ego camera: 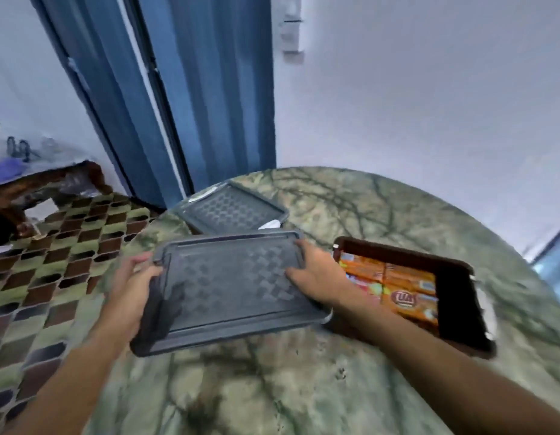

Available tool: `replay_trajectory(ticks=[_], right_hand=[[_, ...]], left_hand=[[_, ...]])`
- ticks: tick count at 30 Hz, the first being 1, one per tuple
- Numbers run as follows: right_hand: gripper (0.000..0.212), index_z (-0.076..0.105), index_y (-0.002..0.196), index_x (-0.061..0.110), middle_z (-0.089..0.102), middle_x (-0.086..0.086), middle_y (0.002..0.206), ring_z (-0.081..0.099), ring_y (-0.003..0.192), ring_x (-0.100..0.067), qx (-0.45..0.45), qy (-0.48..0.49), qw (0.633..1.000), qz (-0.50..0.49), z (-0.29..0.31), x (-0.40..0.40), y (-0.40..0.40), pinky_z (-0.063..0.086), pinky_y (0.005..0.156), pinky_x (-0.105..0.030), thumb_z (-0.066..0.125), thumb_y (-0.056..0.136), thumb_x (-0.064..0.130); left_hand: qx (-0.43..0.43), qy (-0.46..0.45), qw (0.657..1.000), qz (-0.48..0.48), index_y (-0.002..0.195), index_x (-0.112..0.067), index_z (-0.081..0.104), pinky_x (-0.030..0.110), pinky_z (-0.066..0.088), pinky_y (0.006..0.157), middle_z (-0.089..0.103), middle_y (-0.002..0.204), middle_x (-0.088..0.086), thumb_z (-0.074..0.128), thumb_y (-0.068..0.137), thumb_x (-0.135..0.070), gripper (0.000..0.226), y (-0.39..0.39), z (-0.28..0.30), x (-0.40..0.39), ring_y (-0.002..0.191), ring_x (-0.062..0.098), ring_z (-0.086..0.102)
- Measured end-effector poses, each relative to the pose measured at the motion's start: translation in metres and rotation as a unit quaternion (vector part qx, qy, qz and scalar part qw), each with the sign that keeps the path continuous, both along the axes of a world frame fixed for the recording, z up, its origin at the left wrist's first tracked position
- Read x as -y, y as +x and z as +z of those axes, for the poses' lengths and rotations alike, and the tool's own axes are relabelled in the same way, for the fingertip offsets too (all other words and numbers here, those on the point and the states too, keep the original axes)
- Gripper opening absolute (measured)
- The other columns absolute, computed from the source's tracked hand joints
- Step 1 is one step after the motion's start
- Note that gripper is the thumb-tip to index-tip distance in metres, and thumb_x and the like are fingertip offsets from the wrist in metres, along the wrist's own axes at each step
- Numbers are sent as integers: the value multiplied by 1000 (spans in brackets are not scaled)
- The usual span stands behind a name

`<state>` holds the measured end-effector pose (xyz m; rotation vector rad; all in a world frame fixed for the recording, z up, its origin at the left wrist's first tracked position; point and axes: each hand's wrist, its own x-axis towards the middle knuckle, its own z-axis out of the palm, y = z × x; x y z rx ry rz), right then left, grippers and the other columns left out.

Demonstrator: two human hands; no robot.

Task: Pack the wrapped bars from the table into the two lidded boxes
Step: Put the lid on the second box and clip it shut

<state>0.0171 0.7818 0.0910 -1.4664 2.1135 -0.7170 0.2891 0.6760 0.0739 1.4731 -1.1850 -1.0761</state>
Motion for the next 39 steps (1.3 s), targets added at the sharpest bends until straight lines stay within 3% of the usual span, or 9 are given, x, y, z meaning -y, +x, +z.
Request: replay_trajectory(ticks=[2,6,12,17,21,26,32,36,39], right_hand=[[55,42,138,18,58,-14,129,55,117,-33,15,-10,997,-76,5,-16,-43,46,94,-36,59,86,27],[55,42,142,16,60,-13,127,59,108,-31,12,-33,968,-248,-4,-80,-128,49,83,-34,57,89,24],[52,46,137,17,58,-13,129,45,124,-36,-50,33,920,-388,-39,-144,-179,39,102,-47,51,85,24],[42,45,131,10,52,-9,134,26,136,-32,-139,125,910,-370,-69,-148,-172,28,103,-52,40,94,30],[41,44,132,13,48,-1,140,35,129,-28,-221,122,898,-360,-83,-149,-175,32,96,-49,34,97,30],[30,62,109,14,62,-4,123,42,123,-29,-212,93,902,-366,-82,-153,-184,37,93,-44,36,93,19],[27,70,103,11,69,-16,102,47,118,-33,-187,53,900,-391,-78,-155,-192,43,87,-41,46,89,12],[27,70,105,10,67,-17,108,45,115,-35,-144,18,902,-406,-84,-153,-198,42,89,-42,49,88,11],[29,63,117,12,56,-19,125,43,120,-38,-91,-23,893,-441,-90,-154,-199,39,95,-43,53,90,15]], left_hand=[[13,-11,997,-76,117,-14,61,24,47,68,62,109,8,61,86,-5,32,-55,8,19,90,23,58],[76,-40,957,-277,113,-2,60,35,45,96,61,117,19,63,77,16,41,-188,-7,24,112,27,58],[174,-98,911,-362,102,1,65,30,47,79,67,98,15,63,76,12,29,-287,-50,-15,91,27,64],[297,-171,861,-376,88,-12,67,35,47,71,70,87,12,65,78,-3,14,-285,-85,-20,86,33,64],[326,-201,852,-358,95,-20,68,33,45,76,67,92,9,68,80,-17,15,-283,-89,-17,91,30,59],[336,-207,849,-352,104,-23,67,32,43,75,63,92,9,65,83,-22,21,-277,-92,-20,92,28,55],[358,-202,833,-370,101,-25,65,31,45,73,63,97,7,64,84,-26,18,-278,-85,-17,91,28,61],[350,-185,844,-363,103,-27,63,31,47,70,66,97,5,62,84,-26,19,-282,-92,-14,89,26,63],[295,-129,881,-346,129,-24,49,39,48,88,60,123,9,60,88,-26,42,-282,-95,-22,109,30,59]])
